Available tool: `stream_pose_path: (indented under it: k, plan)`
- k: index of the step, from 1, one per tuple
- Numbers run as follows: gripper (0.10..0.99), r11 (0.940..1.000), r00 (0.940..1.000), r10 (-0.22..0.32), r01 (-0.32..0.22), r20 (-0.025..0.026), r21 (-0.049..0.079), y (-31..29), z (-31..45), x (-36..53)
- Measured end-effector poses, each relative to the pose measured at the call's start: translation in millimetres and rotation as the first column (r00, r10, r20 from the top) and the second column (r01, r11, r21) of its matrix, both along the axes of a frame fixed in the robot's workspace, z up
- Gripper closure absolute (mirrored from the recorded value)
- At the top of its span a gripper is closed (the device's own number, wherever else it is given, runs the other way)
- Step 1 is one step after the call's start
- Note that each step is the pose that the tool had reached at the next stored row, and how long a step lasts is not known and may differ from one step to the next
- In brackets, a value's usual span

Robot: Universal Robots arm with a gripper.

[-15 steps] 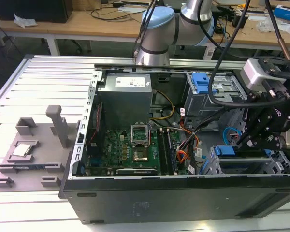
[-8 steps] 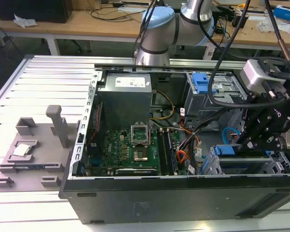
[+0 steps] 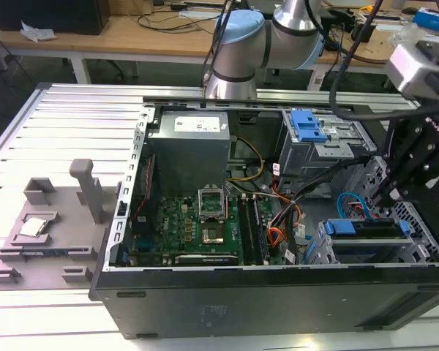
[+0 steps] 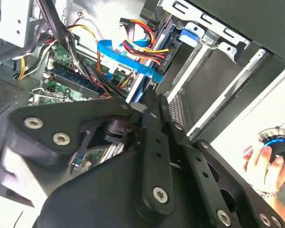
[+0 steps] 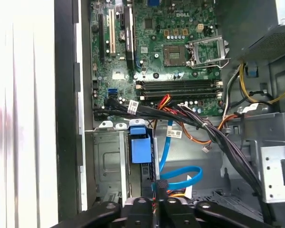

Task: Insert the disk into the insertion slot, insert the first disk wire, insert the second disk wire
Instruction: 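Insert the second disk wire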

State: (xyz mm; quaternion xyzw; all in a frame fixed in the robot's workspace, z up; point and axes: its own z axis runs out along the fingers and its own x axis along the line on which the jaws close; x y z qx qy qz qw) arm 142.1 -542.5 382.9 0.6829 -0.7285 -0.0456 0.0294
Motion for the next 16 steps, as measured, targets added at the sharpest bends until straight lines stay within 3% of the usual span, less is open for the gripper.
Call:
stream_pose_path:
  k: [1,9,16]
  plan:
    - [0.980,1.0000,1.0000,0.000,0.000,0.0000,0.000,0.5,2.7,0.0]
    - [0.980,1.0000,1.0000,0.000,0.000,0.0000,0.000,1.9,21.1,0.0]
    - [0.980,1.0000,1.0000,0.000,0.000,0.0000,0.000,1.9,22.5,0.0]
